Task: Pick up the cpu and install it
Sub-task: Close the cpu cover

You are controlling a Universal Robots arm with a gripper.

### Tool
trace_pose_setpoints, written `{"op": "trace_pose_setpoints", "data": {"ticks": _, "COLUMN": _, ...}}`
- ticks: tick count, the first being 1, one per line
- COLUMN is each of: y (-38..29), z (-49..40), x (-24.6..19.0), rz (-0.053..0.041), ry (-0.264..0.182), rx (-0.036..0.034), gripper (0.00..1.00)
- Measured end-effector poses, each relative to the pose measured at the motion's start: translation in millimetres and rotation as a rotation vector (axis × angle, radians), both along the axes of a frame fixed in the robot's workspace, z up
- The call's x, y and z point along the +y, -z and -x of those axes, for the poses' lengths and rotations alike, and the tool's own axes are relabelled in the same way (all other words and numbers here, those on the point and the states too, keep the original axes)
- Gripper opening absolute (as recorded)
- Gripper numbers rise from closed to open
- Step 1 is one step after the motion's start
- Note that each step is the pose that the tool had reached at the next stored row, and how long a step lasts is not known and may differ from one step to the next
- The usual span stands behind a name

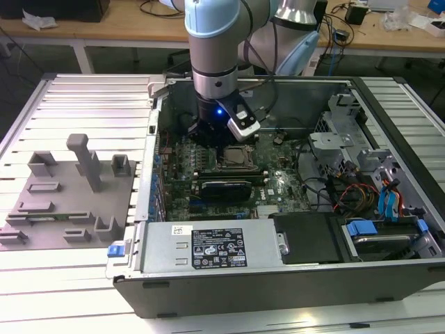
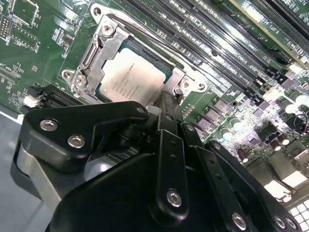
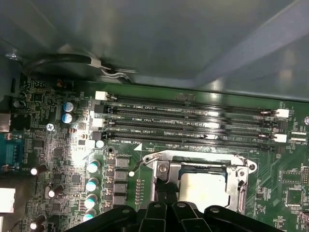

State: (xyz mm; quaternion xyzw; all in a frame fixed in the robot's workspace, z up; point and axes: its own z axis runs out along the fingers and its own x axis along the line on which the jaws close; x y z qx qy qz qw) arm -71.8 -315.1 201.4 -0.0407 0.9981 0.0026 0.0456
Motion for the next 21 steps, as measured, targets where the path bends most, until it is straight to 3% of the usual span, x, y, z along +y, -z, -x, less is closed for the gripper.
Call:
{"op": "trace_pose_setpoints", "data": {"ticks": 12, "y": -0.9, "z": 3.1, "x": 6.9, "rz": 0.0023, "ry": 0.001, "rx": -0.0070, "gripper": 0.11}}
{"op": "trace_pose_setpoints", "data": {"ticks": 14, "y": -5.3, "z": 3.7, "x": 7.8, "rz": -0.0002, "ry": 0.000, "rx": -0.0020, "gripper": 0.11}}
{"op": "trace_pose_setpoints", "data": {"ticks": 17, "y": -10.4, "z": 3.6, "x": 8.3, "rz": 0.0002, "ry": 0.000, "rx": -0.0022, "gripper": 0.11}}
{"op": "trace_pose_setpoints", "data": {"ticks": 21, "y": -26.4, "z": 3.6, "x": 8.5, "rz": 0.0024, "ry": 0.000, "rx": -0.0021, "gripper": 0.11}}
